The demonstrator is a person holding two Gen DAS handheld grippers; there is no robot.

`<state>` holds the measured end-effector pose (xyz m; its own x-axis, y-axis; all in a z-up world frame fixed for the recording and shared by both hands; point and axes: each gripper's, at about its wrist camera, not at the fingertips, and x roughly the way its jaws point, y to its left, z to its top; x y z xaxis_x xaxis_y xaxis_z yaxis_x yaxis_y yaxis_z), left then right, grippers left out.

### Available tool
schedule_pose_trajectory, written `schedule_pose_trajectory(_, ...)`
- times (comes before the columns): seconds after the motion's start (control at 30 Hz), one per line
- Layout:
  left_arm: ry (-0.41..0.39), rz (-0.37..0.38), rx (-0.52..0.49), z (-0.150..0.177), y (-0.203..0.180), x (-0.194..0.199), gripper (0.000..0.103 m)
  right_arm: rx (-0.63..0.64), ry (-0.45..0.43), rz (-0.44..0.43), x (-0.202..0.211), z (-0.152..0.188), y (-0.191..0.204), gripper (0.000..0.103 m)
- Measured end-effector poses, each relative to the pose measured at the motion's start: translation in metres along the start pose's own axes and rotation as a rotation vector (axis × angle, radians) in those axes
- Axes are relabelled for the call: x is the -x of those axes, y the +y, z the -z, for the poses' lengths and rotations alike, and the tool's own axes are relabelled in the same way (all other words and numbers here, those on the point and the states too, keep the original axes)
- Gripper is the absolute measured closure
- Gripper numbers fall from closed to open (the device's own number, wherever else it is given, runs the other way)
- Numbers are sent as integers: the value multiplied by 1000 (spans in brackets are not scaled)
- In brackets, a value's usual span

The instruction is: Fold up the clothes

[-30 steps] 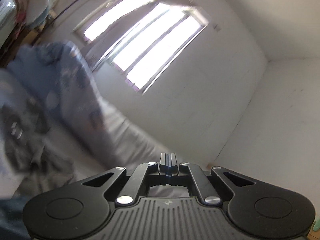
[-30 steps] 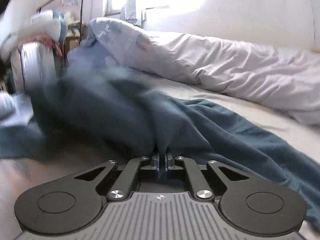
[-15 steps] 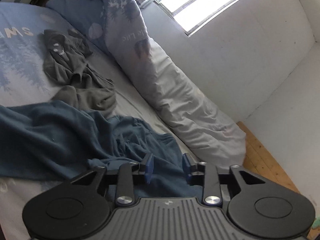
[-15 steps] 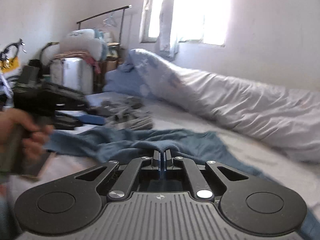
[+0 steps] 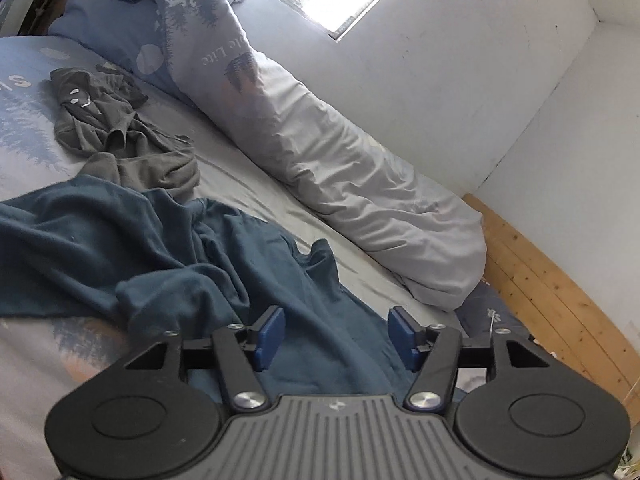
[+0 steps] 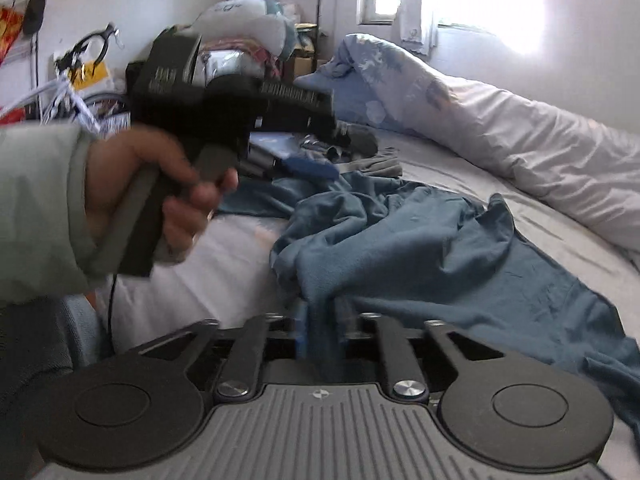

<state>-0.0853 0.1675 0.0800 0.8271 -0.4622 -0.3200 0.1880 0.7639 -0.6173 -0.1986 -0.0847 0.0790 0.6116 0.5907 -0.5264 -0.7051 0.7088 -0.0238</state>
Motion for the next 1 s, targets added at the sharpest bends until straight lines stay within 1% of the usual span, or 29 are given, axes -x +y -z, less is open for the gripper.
schedule_pose_trajectory(0.03,-12,6,-7,4,0,-3,42,-8,-6,1,4,0,-4,66)
schedule_pose_trajectory(0.13,-21,7,3,11,0,-12,41,-16,-8,35,14,-4,-16,65)
schedule_pose_trajectory(0.23,-38,9,15,11,-2,-16,40,-33,-25,97,28,-11,-35,65)
schedule_pose_trajectory(0.33,-46,27,32,7,-4,-20,39,-63,-43,150,42,-18,-63,60)
schedule_pose_trajectory(0.37,-44,38,39,6,-5,-22,39,-66,-48,170,45,-21,-72,57)
schedule_pose_trajectory(0.4,-41,48,41,6,-6,-24,39,-73,-50,192,45,-23,-83,53)
schedule_pose_trajectory(0.47,-33,69,45,6,-9,-27,38,-94,-48,240,40,-28,-108,52)
schedule_pose_trajectory(0.57,2,94,48,9,-15,-35,37,-131,-13,298,16,-31,-149,52)
schedule_pose_trajectory(0.67,41,135,58,12,-21,-41,37,-145,41,334,-18,-29,-187,52)
schedule_pose_trajectory(0.83,66,205,71,13,-30,-45,36,-220,72,318,-62,-26,-238,52)
schedule_pose_trajectory(1.0,94,239,85,16,-33,-48,35,-227,87,333,-97,-27,-278,52)
